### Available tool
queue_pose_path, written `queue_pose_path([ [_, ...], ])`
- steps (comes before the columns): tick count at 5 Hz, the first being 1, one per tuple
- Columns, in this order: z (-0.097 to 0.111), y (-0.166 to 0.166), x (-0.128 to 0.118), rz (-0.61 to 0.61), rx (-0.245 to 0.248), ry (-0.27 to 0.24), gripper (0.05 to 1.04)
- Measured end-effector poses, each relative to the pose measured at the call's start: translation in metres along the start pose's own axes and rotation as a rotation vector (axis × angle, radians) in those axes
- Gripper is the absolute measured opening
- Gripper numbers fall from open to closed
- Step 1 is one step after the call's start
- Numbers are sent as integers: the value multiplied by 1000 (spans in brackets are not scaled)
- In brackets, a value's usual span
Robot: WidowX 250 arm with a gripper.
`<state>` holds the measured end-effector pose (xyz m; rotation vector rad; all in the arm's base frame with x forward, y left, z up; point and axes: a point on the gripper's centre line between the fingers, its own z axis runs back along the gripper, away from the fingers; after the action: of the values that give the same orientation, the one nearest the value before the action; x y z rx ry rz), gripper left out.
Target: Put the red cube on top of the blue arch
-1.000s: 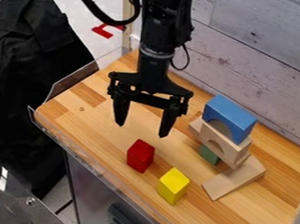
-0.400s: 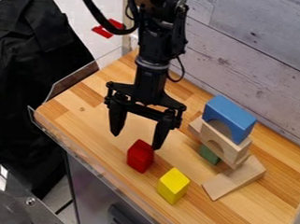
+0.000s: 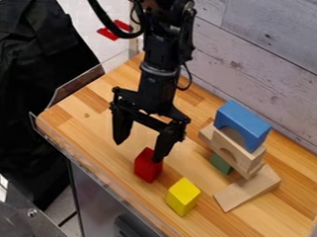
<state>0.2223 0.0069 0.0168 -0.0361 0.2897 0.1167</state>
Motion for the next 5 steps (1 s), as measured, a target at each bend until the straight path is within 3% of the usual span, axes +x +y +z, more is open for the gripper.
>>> queue_pose_path([
  [5,-16,-13,13,-50,-15,9,999],
])
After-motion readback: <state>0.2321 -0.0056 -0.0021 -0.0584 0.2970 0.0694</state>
